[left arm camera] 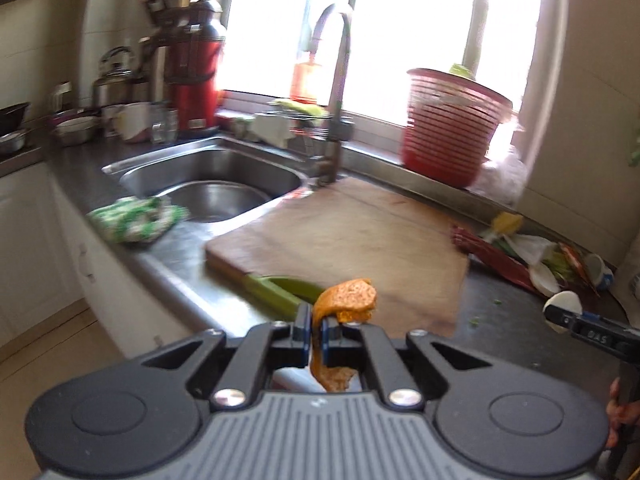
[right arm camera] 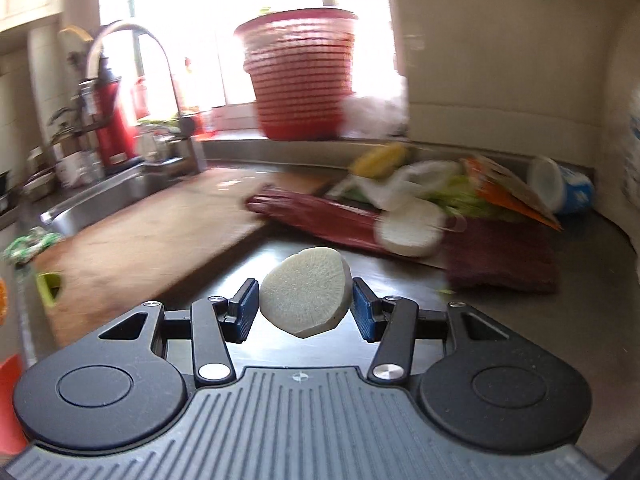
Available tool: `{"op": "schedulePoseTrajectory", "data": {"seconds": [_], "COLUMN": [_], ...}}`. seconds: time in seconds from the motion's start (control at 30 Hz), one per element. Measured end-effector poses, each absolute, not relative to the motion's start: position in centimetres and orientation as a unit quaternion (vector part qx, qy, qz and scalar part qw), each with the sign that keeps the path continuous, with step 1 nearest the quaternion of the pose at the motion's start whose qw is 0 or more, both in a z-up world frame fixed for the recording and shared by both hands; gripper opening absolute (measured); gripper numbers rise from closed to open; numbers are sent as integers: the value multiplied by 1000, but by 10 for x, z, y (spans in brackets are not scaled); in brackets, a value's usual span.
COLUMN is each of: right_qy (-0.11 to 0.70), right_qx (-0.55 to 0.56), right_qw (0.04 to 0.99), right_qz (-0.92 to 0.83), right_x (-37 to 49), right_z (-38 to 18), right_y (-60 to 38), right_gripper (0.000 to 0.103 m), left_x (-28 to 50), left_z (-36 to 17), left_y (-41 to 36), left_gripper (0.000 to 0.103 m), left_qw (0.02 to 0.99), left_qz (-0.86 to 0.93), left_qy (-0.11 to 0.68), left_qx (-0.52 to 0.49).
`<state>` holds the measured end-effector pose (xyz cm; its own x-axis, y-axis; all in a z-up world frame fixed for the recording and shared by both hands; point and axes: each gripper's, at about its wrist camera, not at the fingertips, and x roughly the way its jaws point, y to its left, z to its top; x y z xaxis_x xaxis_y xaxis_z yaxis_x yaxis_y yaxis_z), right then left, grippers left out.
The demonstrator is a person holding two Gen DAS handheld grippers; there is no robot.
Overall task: Collect trash
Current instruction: 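Carry peel and radish slice over the red bin and open both tools to drop them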
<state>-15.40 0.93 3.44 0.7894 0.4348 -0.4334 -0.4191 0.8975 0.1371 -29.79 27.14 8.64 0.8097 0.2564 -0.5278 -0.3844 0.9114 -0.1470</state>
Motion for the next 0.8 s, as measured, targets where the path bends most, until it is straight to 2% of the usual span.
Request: {"op": "schedulePoseTrajectory", "data": {"seconds": [0.37, 0.8], "right_qy": [237, 296], "right_qx": [-22, -75], "right_qw": [892, 795], "right_qz": [385, 525], "right_x": [-195, -247], "right_z": [68, 55], "right_y": [102, 203], "right_gripper": [62, 62], "left_x": [-333, -351], "left_z": [48, -1], "left_y": [323, 353], "left_gripper": [2, 2], "left_qw": [907, 872], "left_qz": [268, 326], "left_qy": [286, 327], "left_qx": [-153, -161]}}
